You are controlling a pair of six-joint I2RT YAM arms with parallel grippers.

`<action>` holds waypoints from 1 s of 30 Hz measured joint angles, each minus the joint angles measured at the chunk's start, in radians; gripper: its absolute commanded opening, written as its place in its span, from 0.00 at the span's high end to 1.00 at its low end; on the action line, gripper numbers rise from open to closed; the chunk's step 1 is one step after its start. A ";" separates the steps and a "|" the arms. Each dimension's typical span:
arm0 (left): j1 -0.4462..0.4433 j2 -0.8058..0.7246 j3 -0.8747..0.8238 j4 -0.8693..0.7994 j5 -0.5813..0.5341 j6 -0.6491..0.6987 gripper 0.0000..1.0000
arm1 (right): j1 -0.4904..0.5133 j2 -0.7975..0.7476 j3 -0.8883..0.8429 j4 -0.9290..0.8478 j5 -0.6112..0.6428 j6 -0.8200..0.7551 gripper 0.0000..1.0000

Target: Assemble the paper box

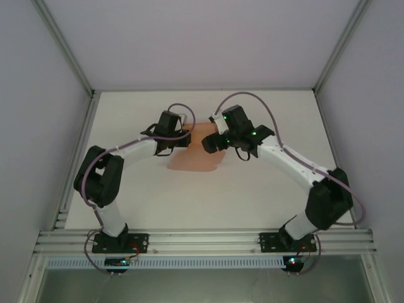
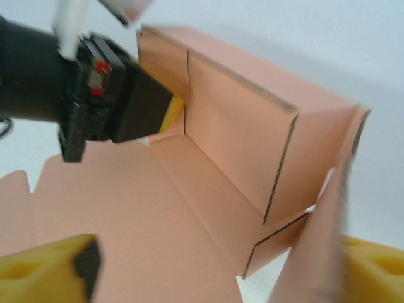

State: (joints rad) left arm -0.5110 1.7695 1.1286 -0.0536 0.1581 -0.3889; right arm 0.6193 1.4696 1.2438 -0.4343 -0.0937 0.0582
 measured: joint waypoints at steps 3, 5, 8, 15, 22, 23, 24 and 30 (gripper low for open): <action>-0.003 0.000 0.000 0.007 0.008 0.008 1.00 | -0.014 -0.121 -0.038 0.019 0.066 -0.015 0.01; -0.002 0.000 -0.004 0.011 0.010 0.012 1.00 | -0.043 -0.206 -0.073 0.037 0.119 -0.015 0.01; -0.002 0.000 -0.007 0.014 0.014 0.015 1.00 | -0.129 -0.304 -0.136 0.058 0.185 0.007 0.01; -0.002 0.000 -0.008 0.032 0.036 0.016 1.00 | -0.442 -0.235 -0.166 0.040 0.138 0.128 0.01; -0.002 0.000 -0.008 0.031 0.036 0.016 1.00 | -0.397 -0.087 -0.193 0.053 -0.182 0.072 0.19; -0.002 0.000 -0.008 0.031 0.036 0.016 1.00 | -0.383 -0.087 -0.194 0.058 -0.227 0.062 0.22; -0.002 0.000 -0.008 0.030 0.036 0.016 1.00 | -0.371 -0.087 -0.194 0.065 -0.274 0.053 0.25; -0.002 0.000 -0.008 0.027 0.035 0.020 1.00 | -0.294 -0.057 -0.181 0.087 -0.465 0.004 0.35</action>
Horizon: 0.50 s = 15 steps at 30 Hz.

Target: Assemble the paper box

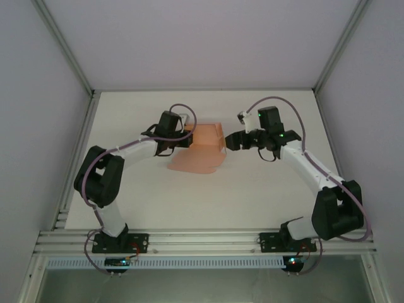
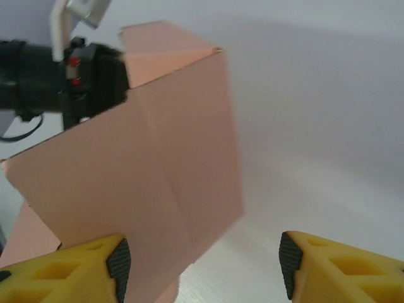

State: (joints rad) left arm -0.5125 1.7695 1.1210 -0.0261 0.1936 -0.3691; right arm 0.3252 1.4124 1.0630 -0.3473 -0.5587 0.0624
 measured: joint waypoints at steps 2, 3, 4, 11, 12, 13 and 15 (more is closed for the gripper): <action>0.000 0.000 0.000 0.000 0.000 0.003 1.00 | 0.023 0.039 0.021 -0.001 -0.022 -0.009 0.37; 0.000 0.000 0.000 -0.001 0.000 0.006 1.00 | 0.033 0.057 0.031 0.000 -0.029 -0.013 0.36; 0.000 0.000 0.000 -0.001 0.000 0.006 1.00 | 0.043 0.078 0.043 0.000 -0.034 -0.019 0.34; 0.001 0.000 0.000 -0.015 -0.012 0.010 1.00 | 0.098 0.159 0.090 0.017 0.035 -0.016 0.38; 0.002 0.000 0.000 -0.018 -0.016 0.011 1.00 | 0.104 0.167 0.091 0.028 0.068 -0.005 0.40; 0.002 0.000 0.000 -0.021 -0.023 0.013 1.00 | 0.111 0.174 0.091 0.039 0.101 0.006 0.42; -0.001 0.000 0.000 -0.028 -0.035 0.014 1.00 | 0.130 0.189 0.091 0.066 0.179 0.029 0.44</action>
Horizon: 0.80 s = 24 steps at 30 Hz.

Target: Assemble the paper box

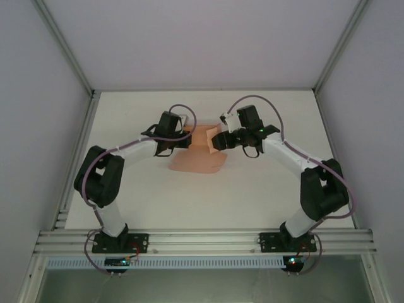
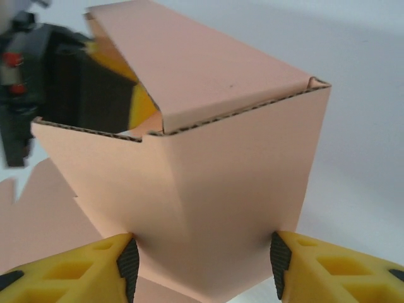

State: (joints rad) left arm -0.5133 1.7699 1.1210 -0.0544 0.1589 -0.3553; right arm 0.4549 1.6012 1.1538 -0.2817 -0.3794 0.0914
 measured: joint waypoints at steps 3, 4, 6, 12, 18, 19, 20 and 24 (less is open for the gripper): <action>-0.002 0.000 0.000 -0.010 -0.025 0.001 1.00 | 0.036 0.031 0.000 0.039 0.117 0.034 0.44; -0.002 0.002 0.000 -0.016 -0.034 0.002 1.00 | 0.045 0.043 0.000 0.049 0.145 0.045 0.48; -0.004 0.008 0.000 -0.030 -0.052 0.004 1.00 | 0.062 0.067 0.000 0.067 0.199 0.063 0.56; -0.016 0.038 0.001 -0.052 -0.063 0.003 1.00 | 0.111 0.117 -0.027 0.118 0.434 0.121 0.85; -0.052 0.060 0.037 -0.081 -0.087 -0.005 1.00 | 0.138 0.163 -0.047 0.156 0.643 0.219 1.00; -0.056 0.064 0.044 -0.081 -0.094 -0.009 1.00 | 0.145 0.168 -0.047 0.159 0.678 0.232 1.00; -0.059 0.067 0.050 -0.081 -0.100 -0.011 1.00 | 0.153 0.172 -0.046 0.159 0.710 0.243 1.00; -0.074 0.068 0.079 -0.103 -0.143 -0.040 1.00 | 0.185 0.216 0.014 0.101 0.863 0.330 1.00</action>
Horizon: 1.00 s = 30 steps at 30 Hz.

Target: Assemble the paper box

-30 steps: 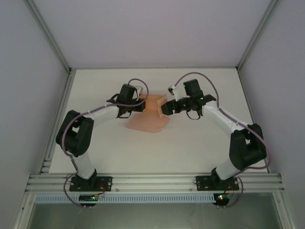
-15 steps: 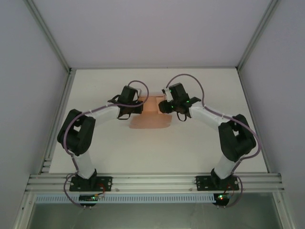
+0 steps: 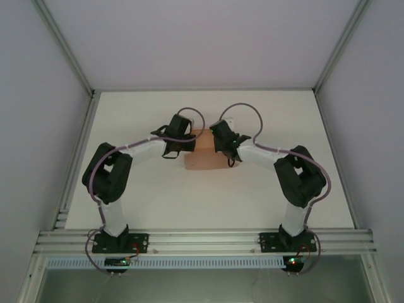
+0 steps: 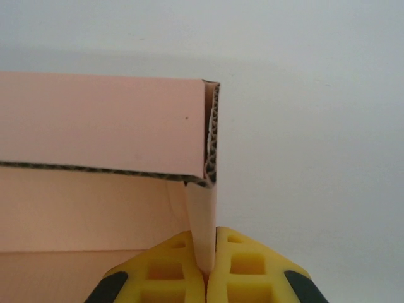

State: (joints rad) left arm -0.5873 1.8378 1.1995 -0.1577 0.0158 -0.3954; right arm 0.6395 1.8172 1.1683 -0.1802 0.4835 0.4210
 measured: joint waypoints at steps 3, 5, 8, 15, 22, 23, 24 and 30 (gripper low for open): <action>-0.012 0.008 0.032 -0.012 -0.036 -0.029 1.00 | 0.011 0.051 0.085 -0.081 0.100 0.086 1.00; -0.017 0.013 0.047 -0.011 -0.047 -0.044 1.00 | 0.012 0.071 0.115 -0.109 0.141 0.132 1.00; -0.024 0.014 0.051 -0.009 -0.048 -0.058 1.00 | 0.012 0.074 0.116 -0.109 0.167 0.163 1.00; -0.024 0.016 0.051 -0.017 -0.058 -0.046 1.00 | -0.017 -0.006 -0.082 0.187 0.031 0.023 0.83; -0.028 0.002 0.039 0.009 -0.059 -0.039 1.00 | -0.066 -0.081 -0.169 0.332 -0.072 -0.098 0.73; -0.028 0.000 0.039 0.013 -0.059 -0.039 1.00 | -0.071 -0.084 -0.169 0.337 -0.082 -0.100 0.73; -0.028 -0.002 0.037 0.019 -0.059 -0.039 1.00 | -0.076 -0.087 -0.169 0.341 -0.095 -0.101 0.73; -0.028 -0.011 0.026 0.032 -0.058 -0.025 1.00 | -0.113 -0.092 -0.171 0.349 -0.196 -0.106 0.65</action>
State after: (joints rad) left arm -0.6155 1.8267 1.2255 -0.1261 -0.0422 -0.4202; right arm 0.5270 1.7256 0.9974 0.1688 0.2871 0.3153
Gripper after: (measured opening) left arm 0.083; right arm 0.344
